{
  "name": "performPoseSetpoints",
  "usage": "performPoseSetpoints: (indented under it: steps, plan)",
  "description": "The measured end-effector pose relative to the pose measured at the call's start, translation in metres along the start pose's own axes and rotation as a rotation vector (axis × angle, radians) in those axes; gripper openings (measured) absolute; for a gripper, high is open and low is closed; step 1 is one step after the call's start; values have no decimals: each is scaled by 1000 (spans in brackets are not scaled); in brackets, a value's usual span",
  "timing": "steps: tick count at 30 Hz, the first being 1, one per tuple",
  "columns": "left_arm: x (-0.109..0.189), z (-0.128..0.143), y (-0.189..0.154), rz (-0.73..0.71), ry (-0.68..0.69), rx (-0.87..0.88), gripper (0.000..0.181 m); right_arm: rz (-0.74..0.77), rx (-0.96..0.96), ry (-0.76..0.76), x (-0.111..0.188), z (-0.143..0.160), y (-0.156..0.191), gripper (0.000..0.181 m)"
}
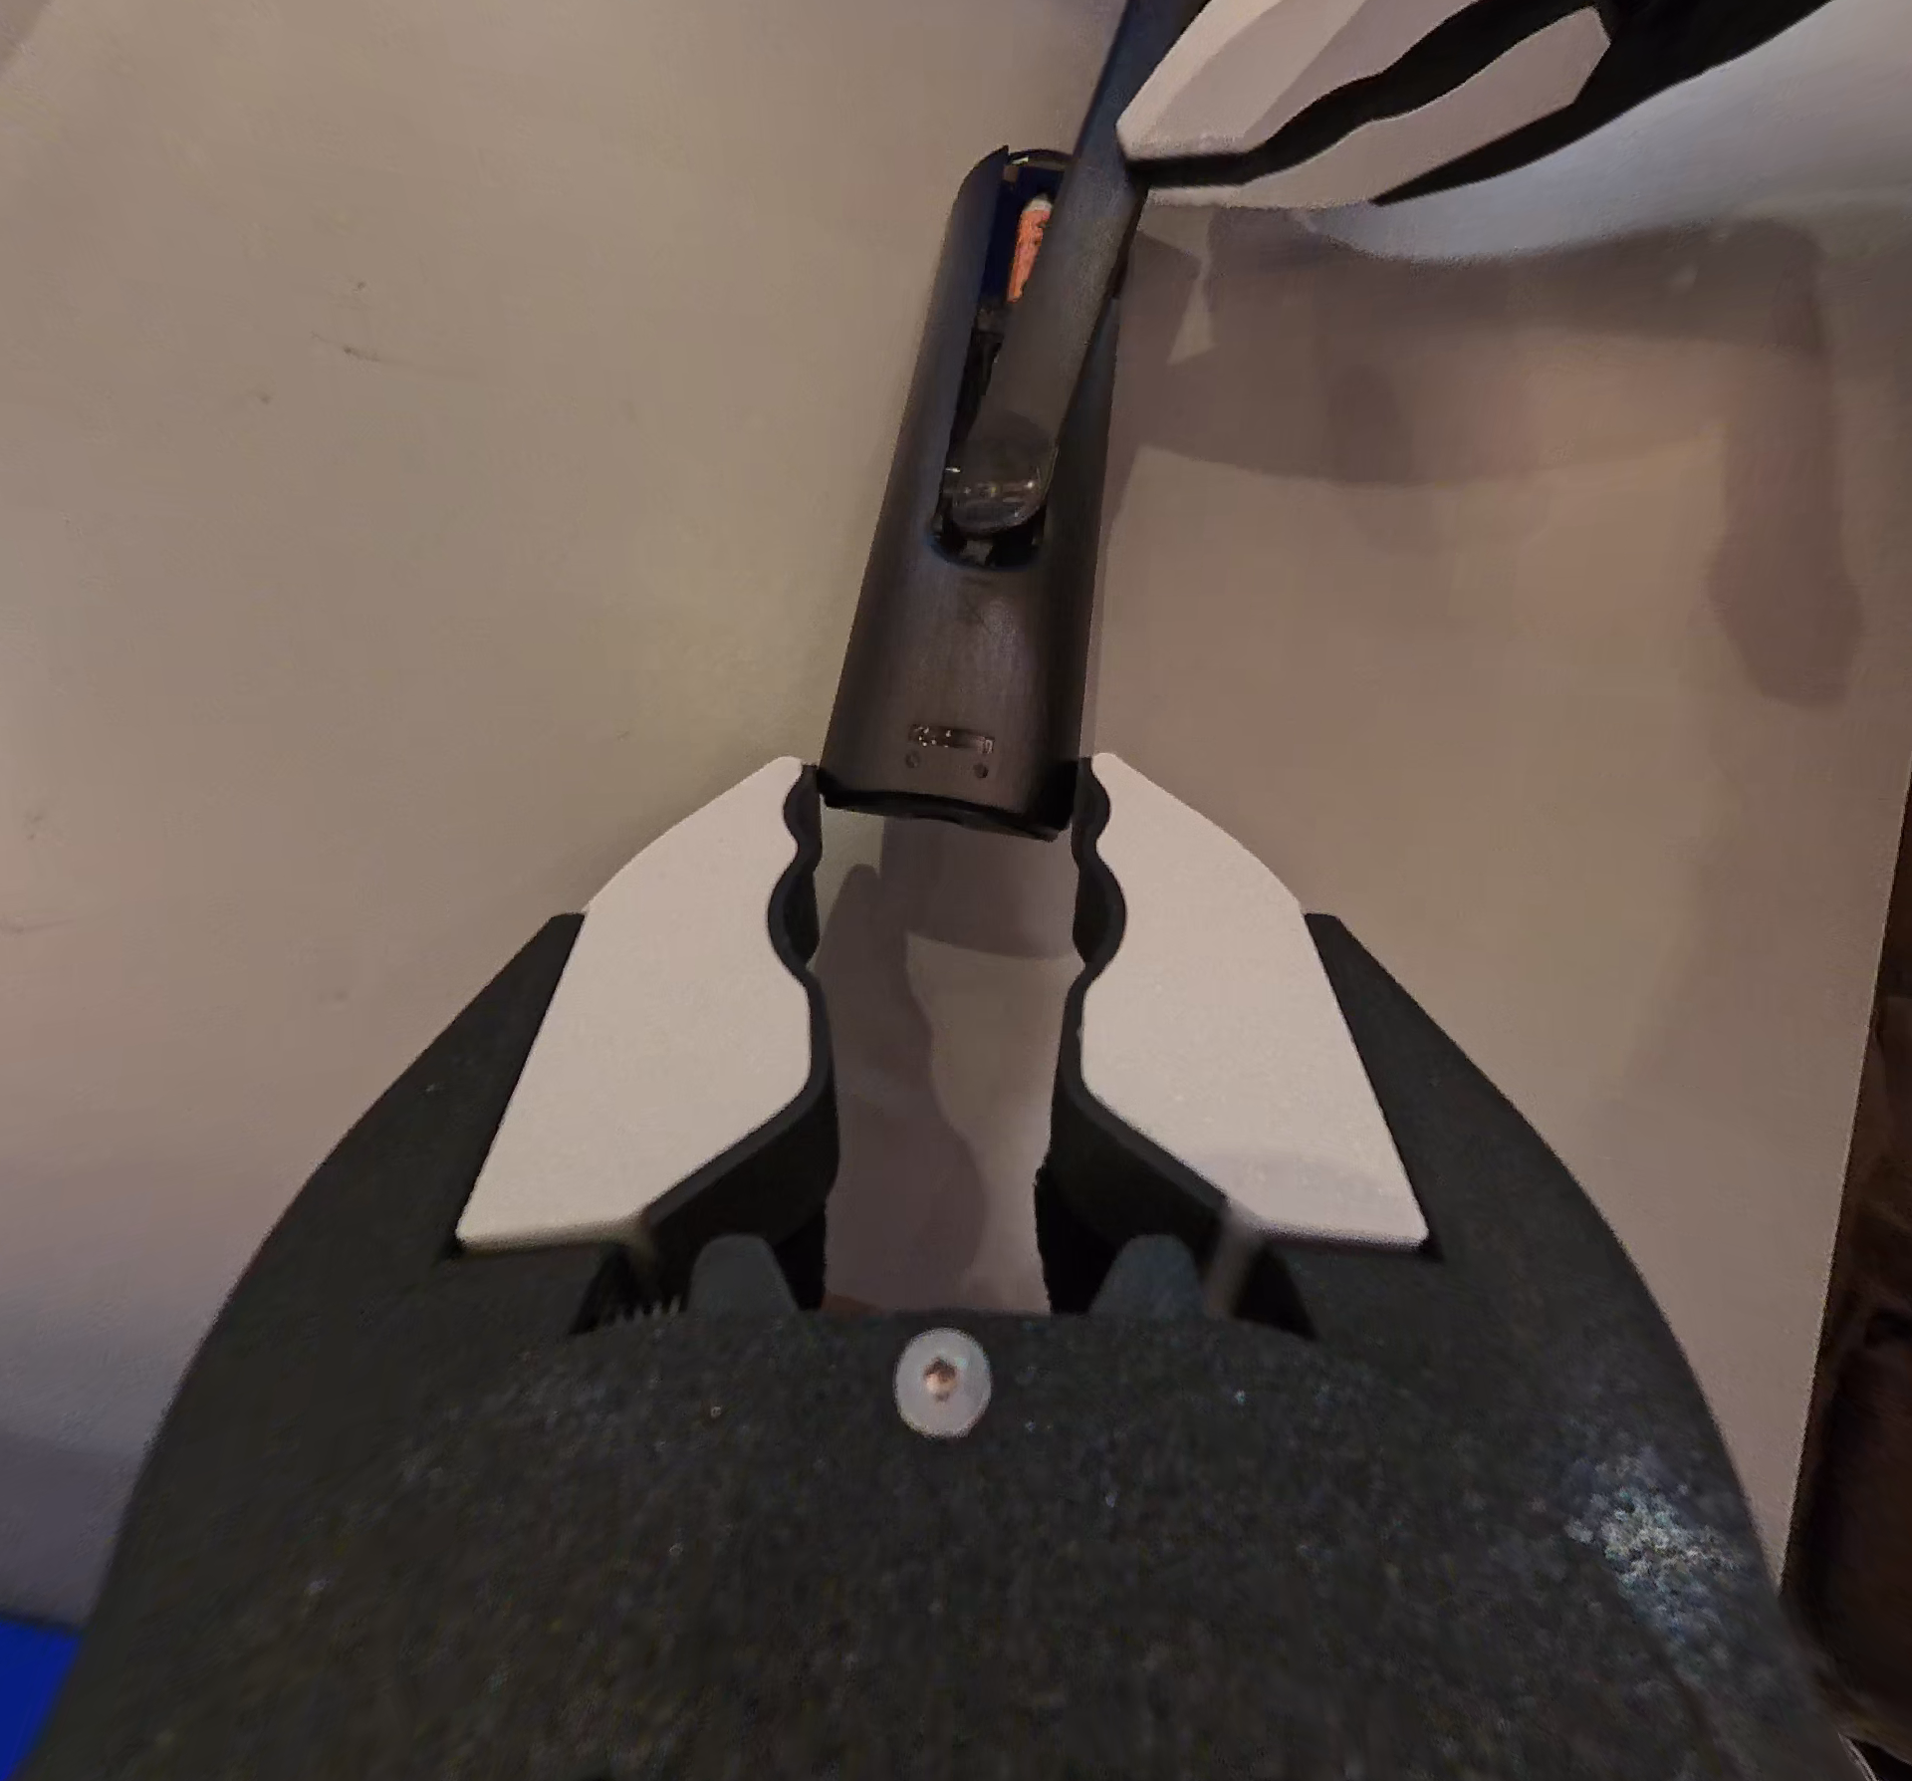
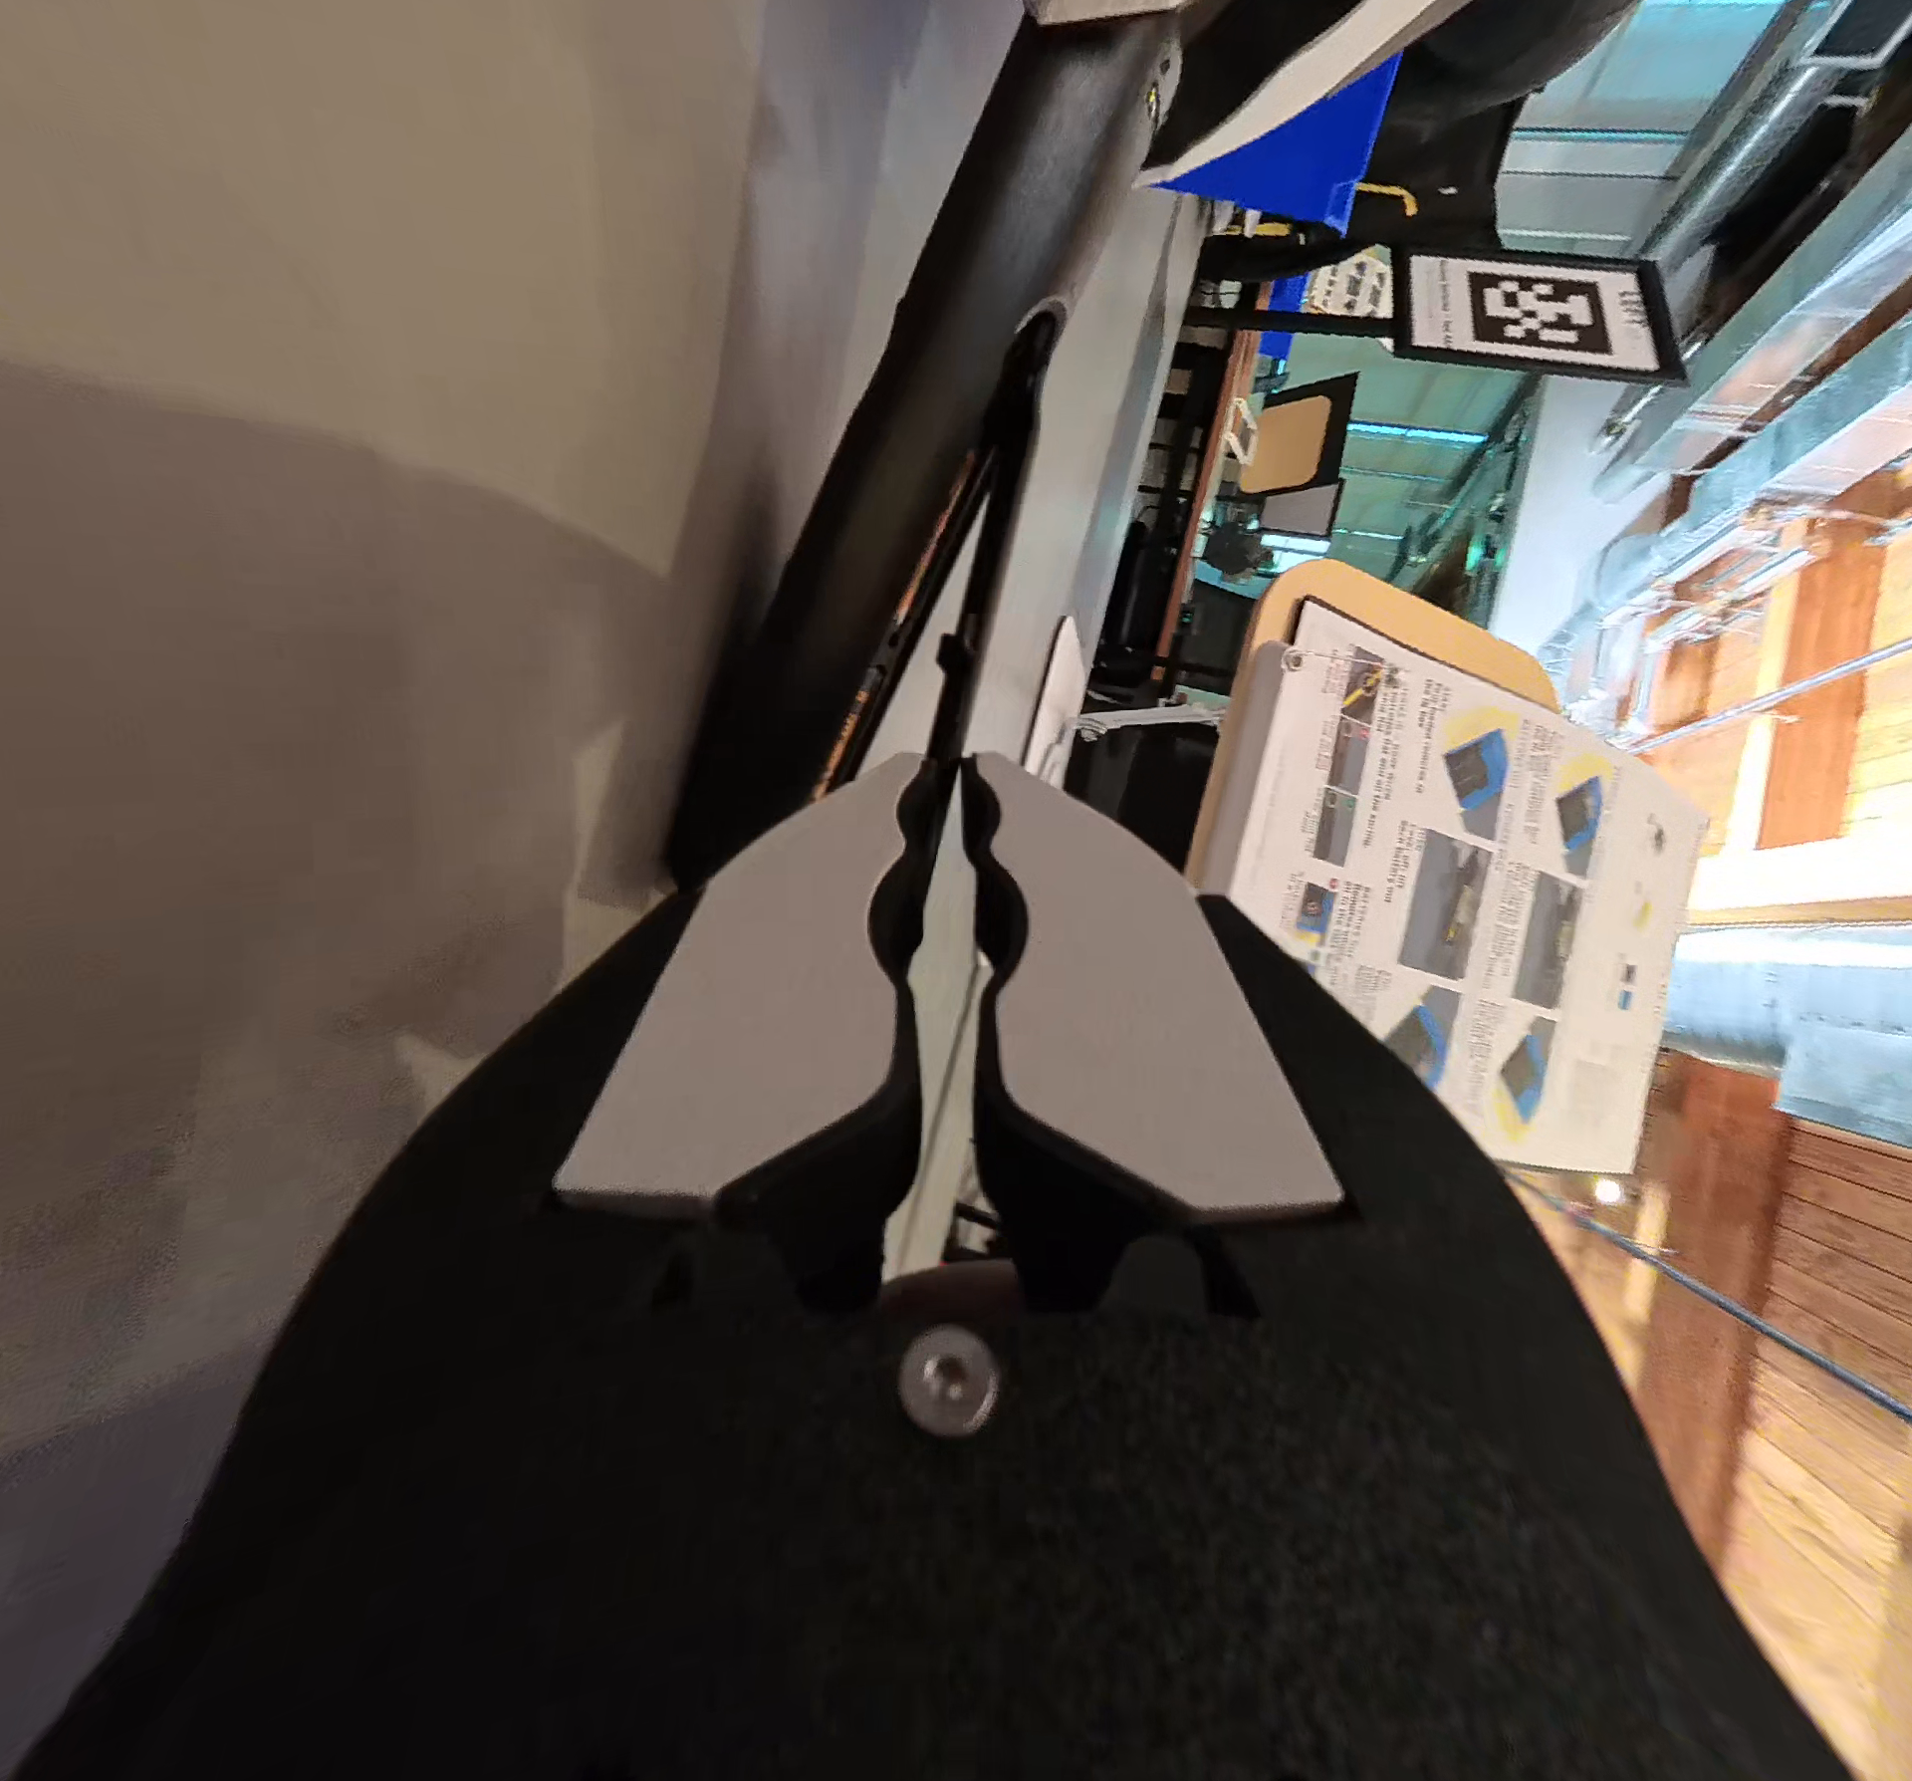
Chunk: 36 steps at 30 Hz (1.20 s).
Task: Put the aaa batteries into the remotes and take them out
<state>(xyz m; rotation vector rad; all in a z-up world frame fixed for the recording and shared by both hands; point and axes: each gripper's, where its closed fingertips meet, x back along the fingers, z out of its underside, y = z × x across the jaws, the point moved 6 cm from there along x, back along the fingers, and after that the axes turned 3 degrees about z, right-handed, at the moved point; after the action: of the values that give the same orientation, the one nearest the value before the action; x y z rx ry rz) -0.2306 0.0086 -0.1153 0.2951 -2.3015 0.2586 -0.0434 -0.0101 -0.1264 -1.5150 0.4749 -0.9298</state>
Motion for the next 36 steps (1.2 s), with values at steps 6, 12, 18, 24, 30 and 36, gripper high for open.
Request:
performPoseSetpoints:
  steps: [6, 12, 18, 24, 30, 36]
  plan:
    - [0, 0, 0, 3, -6, 2, 46, -172, -366, -17, 7, 2, 2, 19]
    - [-1, 0, 2, 7, -4, 5, 46, -262, -535, -26, 9, 7, -5, 20]
    - [2, 1, 4, -1, -7, 10, 46, -496, -1232, 208, 20, 35, -39, 40]
    - [4, -1, 4, -8, -8, 3, 46, -665, -1385, 709, 24, 87, -33, 48]
    - [6, -3, 3, -13, -9, -2, 46, -695, -1323, 885, 6, 88, 4, 53]
    - [6, -2, 4, -13, -9, -3, 46, -698, -1388, 862, 0, 84, 19, 38]
